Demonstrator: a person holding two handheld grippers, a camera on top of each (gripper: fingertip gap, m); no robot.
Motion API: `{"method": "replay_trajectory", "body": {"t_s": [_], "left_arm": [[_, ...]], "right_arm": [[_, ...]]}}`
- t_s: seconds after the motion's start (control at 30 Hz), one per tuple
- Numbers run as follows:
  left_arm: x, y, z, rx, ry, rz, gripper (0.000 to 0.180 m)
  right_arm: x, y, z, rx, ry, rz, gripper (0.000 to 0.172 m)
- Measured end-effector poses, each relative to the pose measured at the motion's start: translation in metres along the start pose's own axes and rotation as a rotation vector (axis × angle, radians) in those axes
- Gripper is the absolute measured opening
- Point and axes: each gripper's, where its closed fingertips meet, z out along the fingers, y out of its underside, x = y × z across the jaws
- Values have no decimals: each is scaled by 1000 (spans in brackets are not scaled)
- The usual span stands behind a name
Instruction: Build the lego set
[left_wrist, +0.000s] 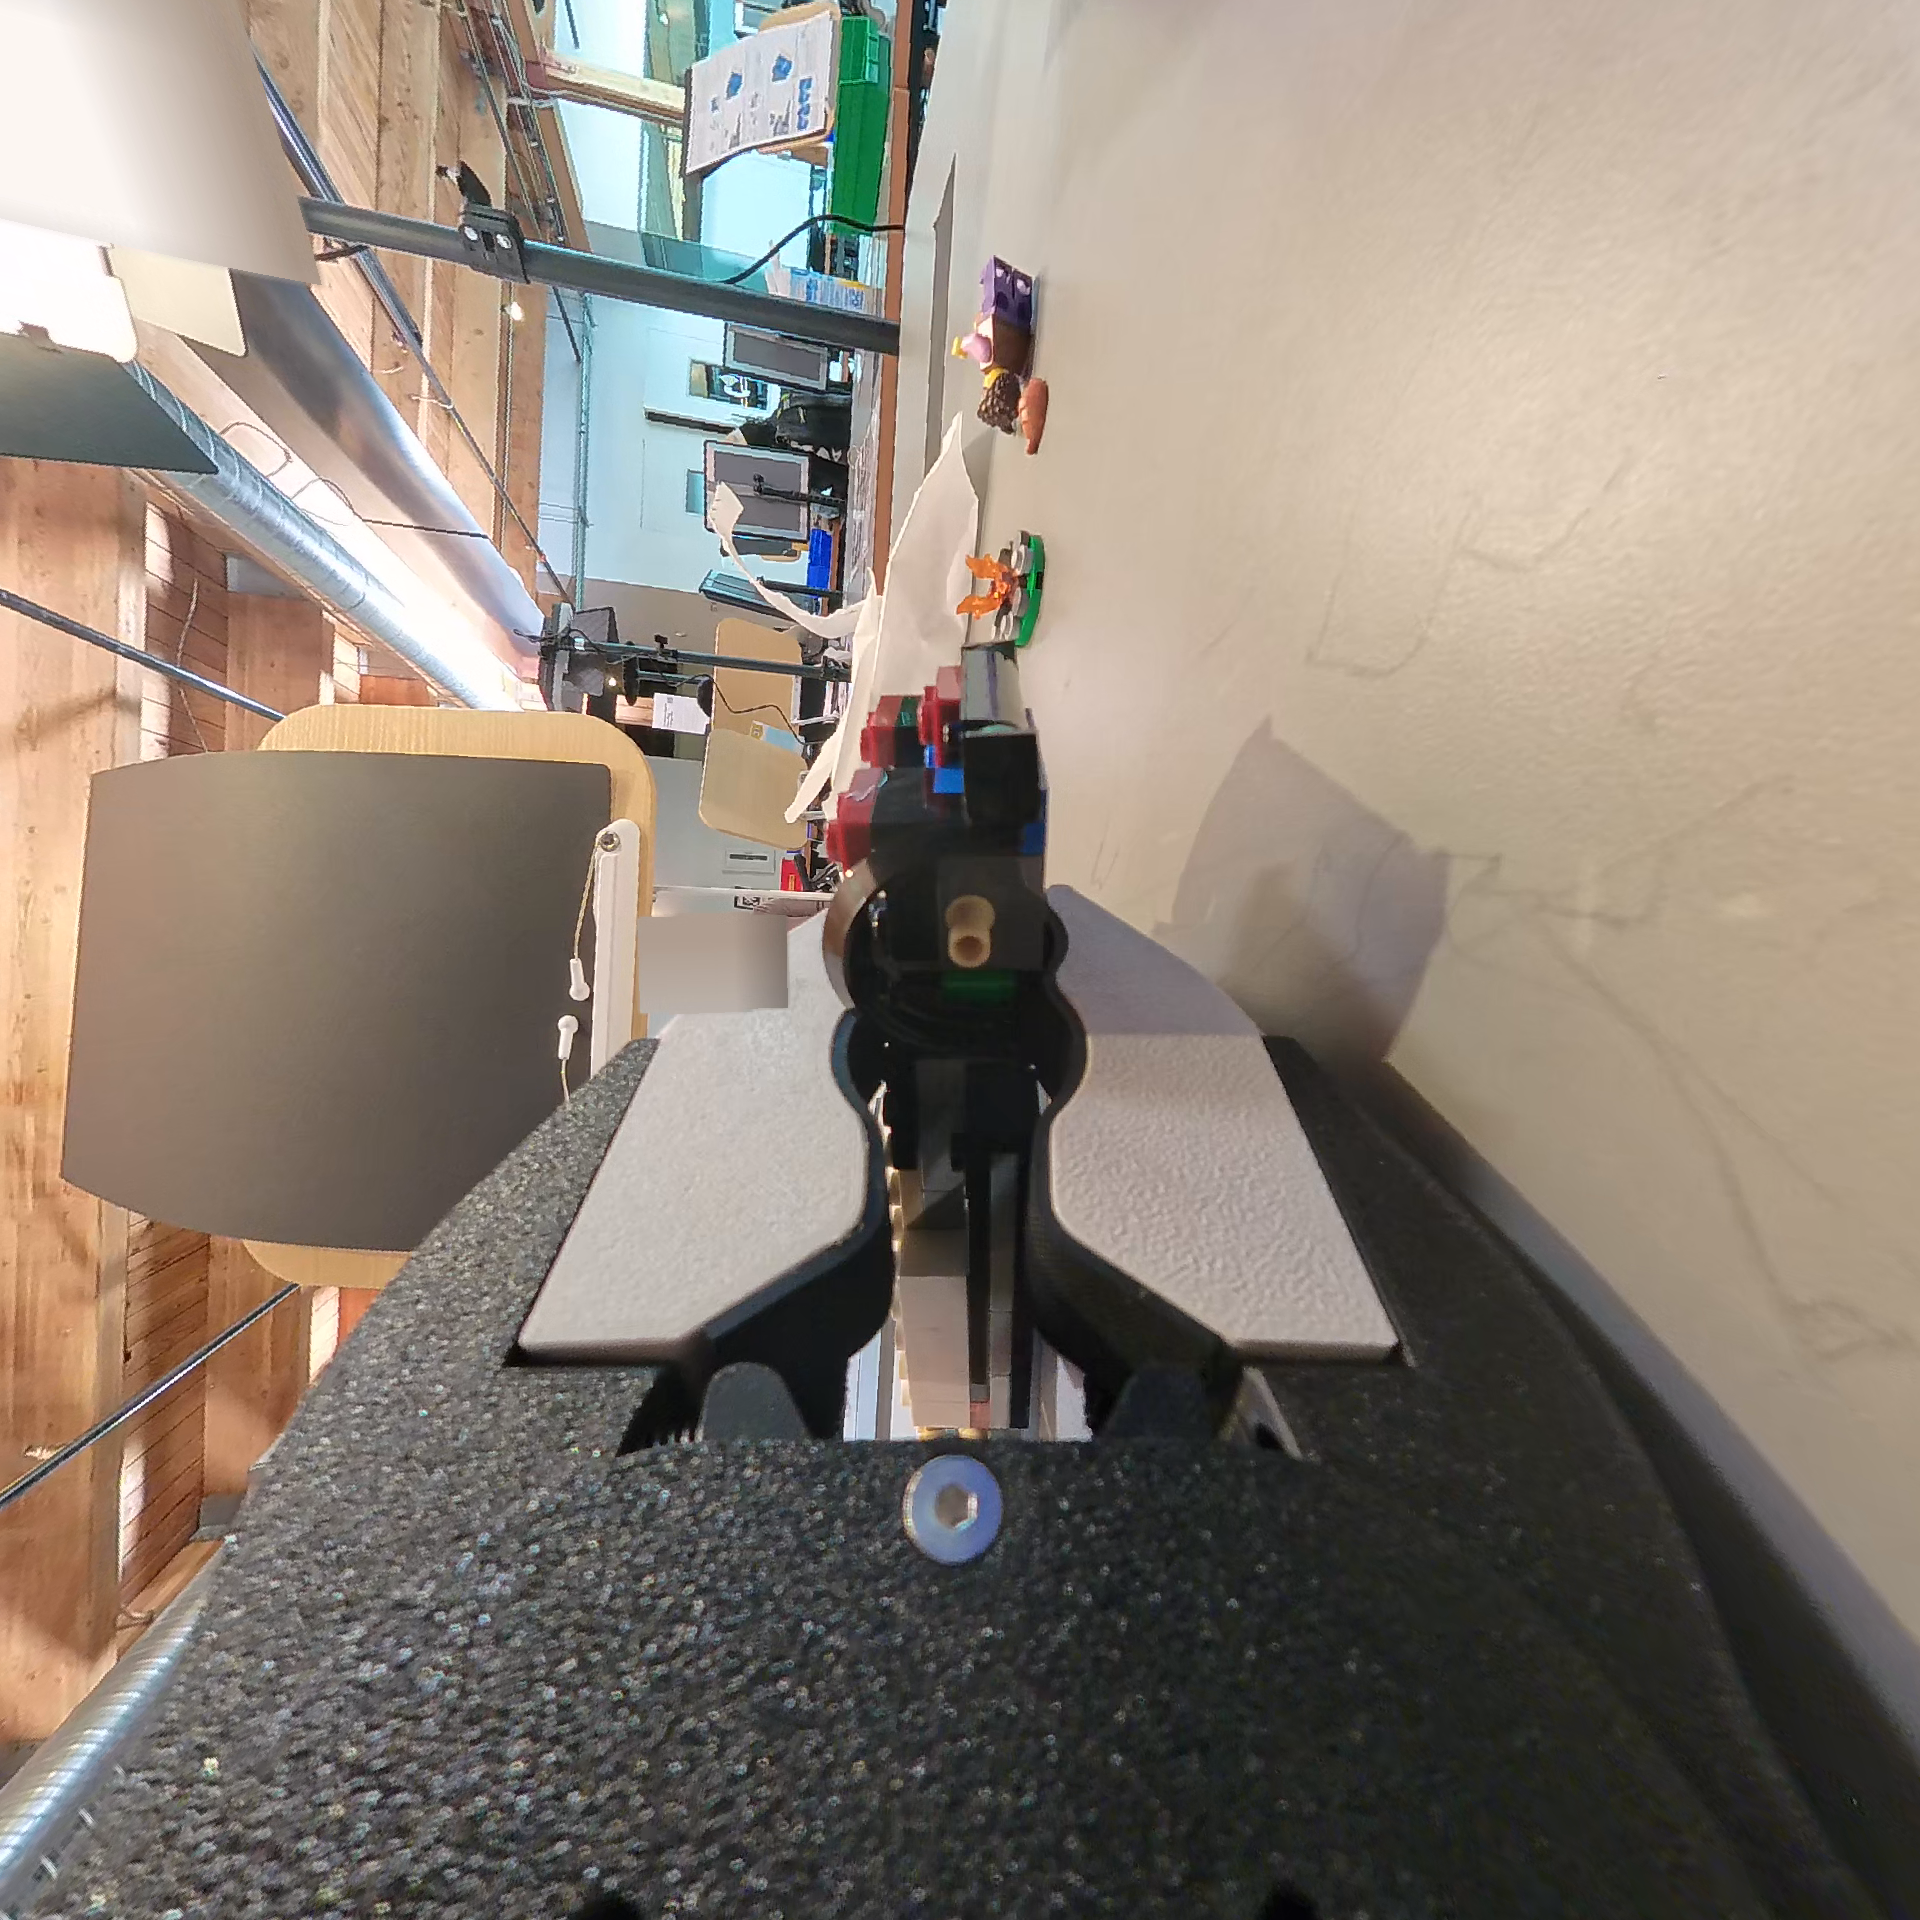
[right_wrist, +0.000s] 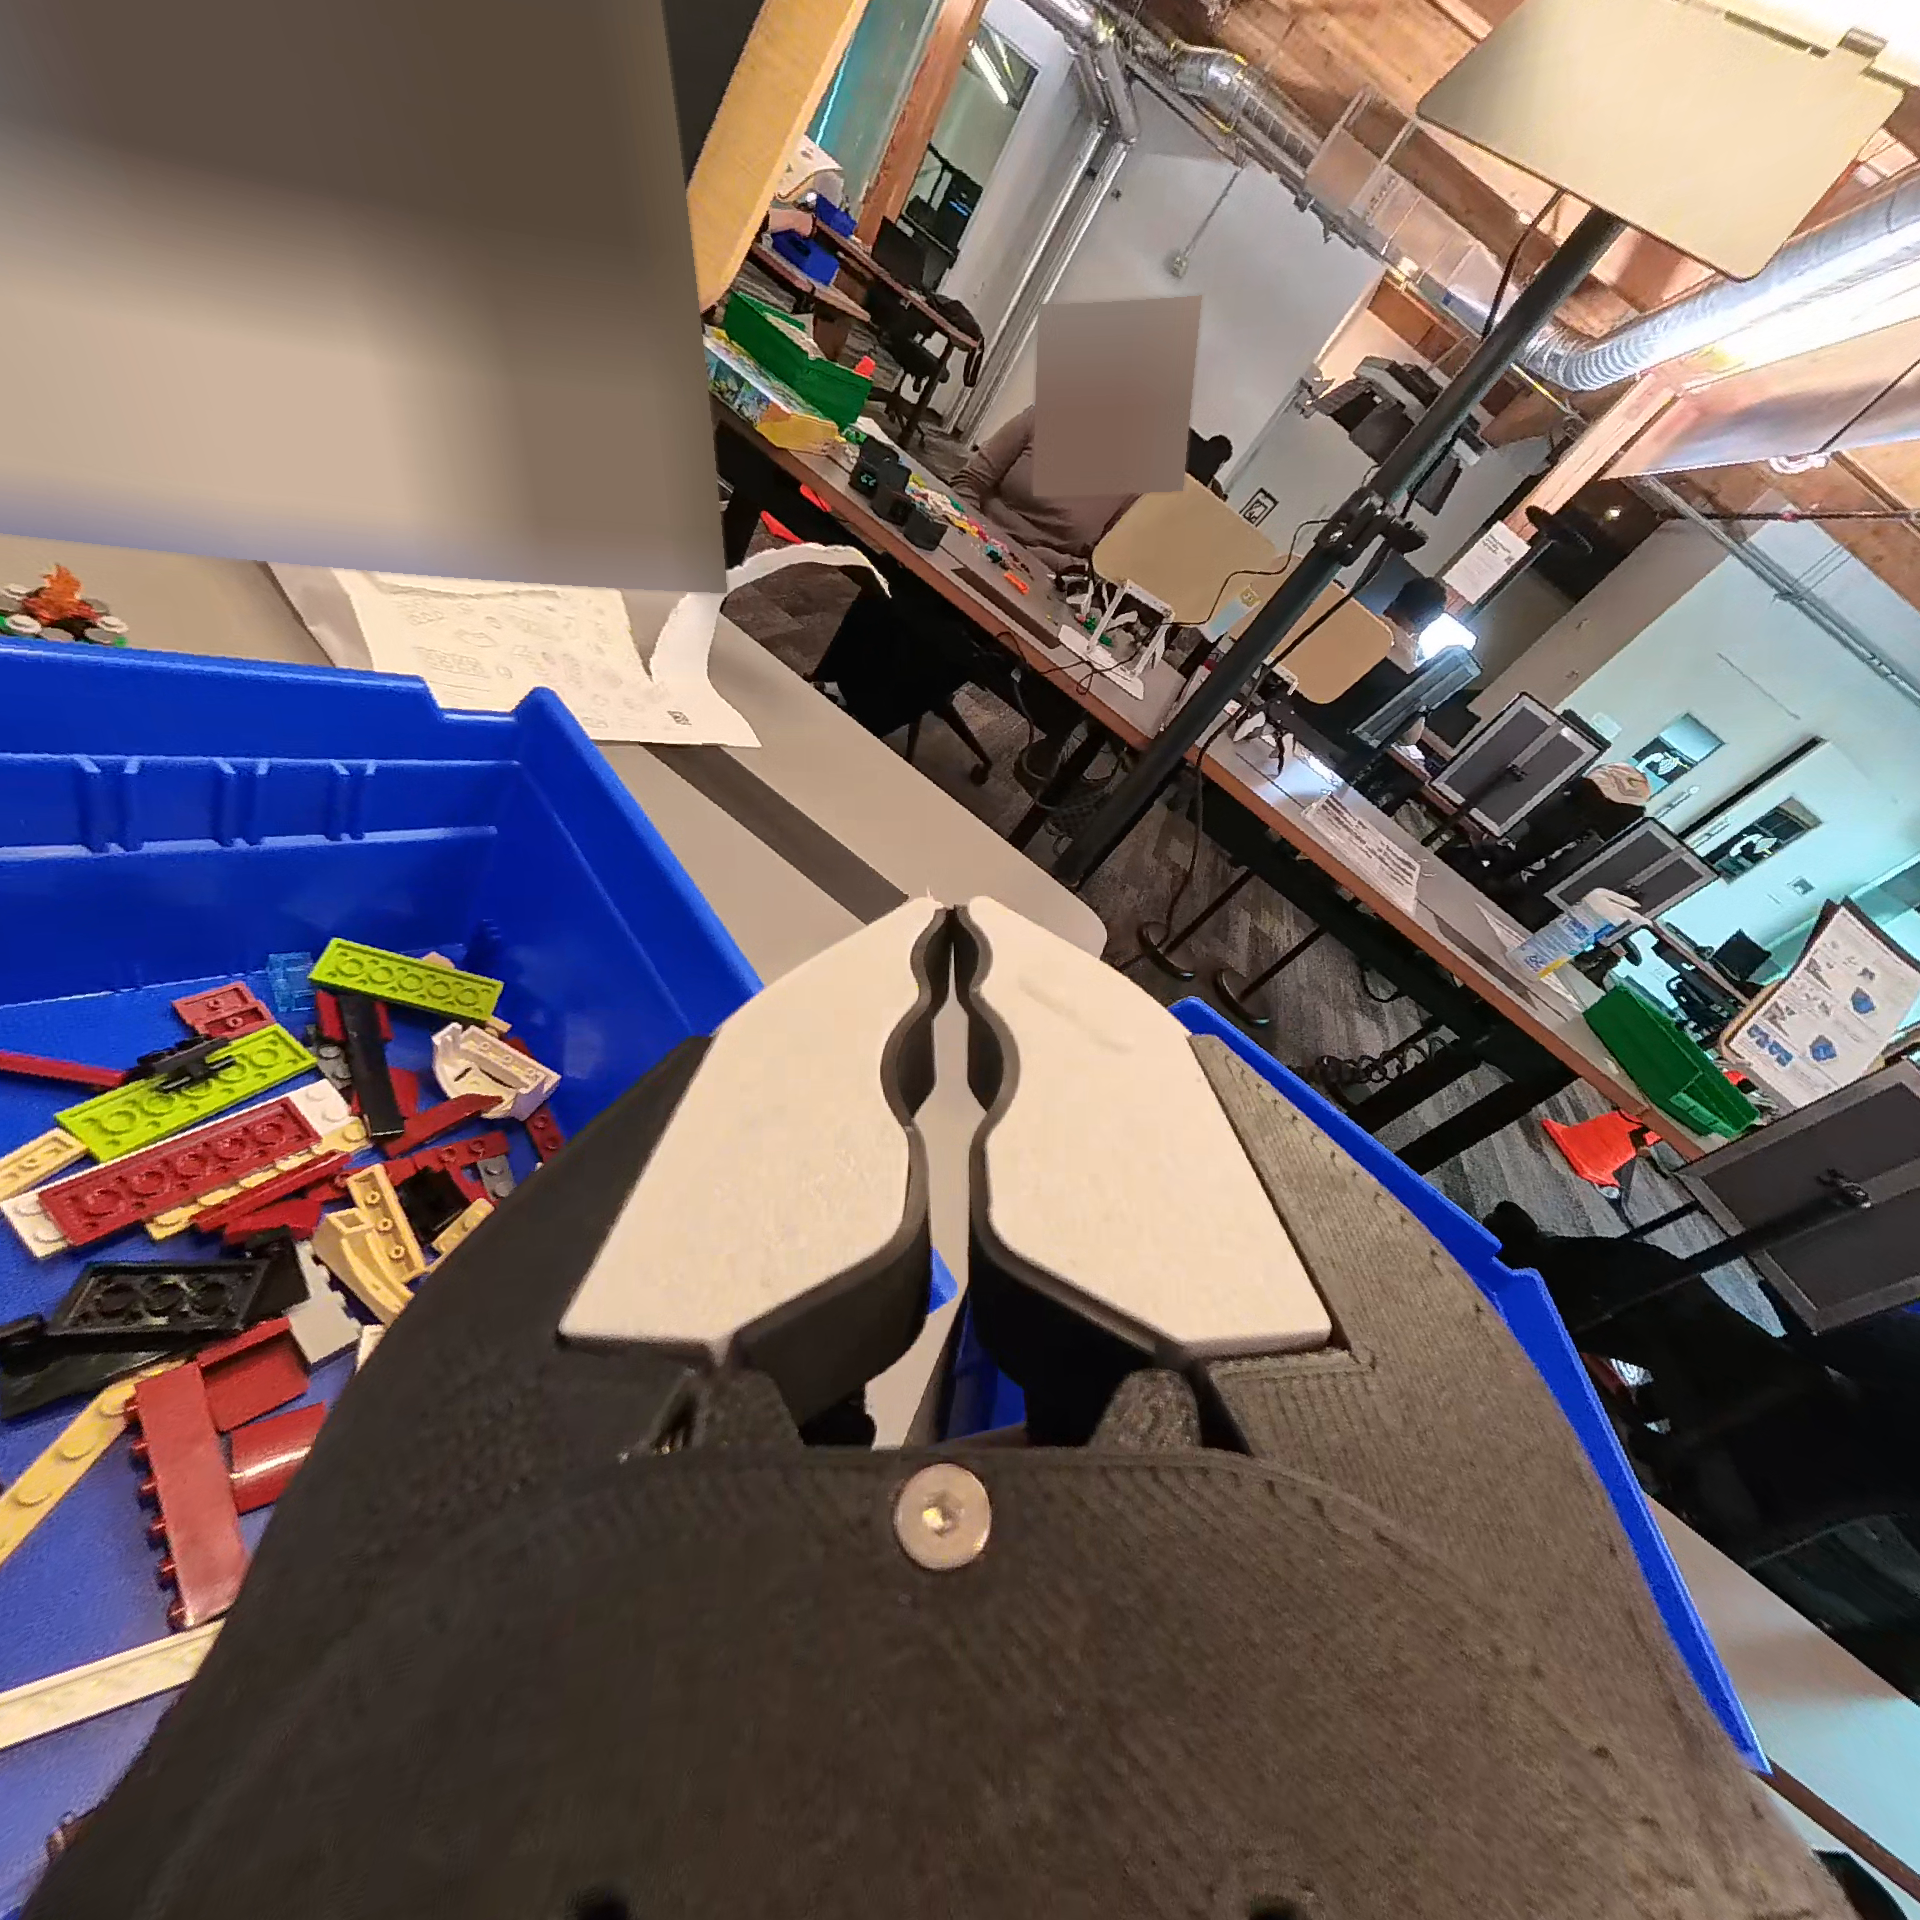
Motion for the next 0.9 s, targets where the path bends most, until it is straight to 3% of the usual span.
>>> {"method": "replay_trajectory", "body": {"t_s": [0.9], "left_arm": [[1,0,2,-1,1,1,25]], "right_arm": [[-10,3,4,-20,-36,-11,0]]}}
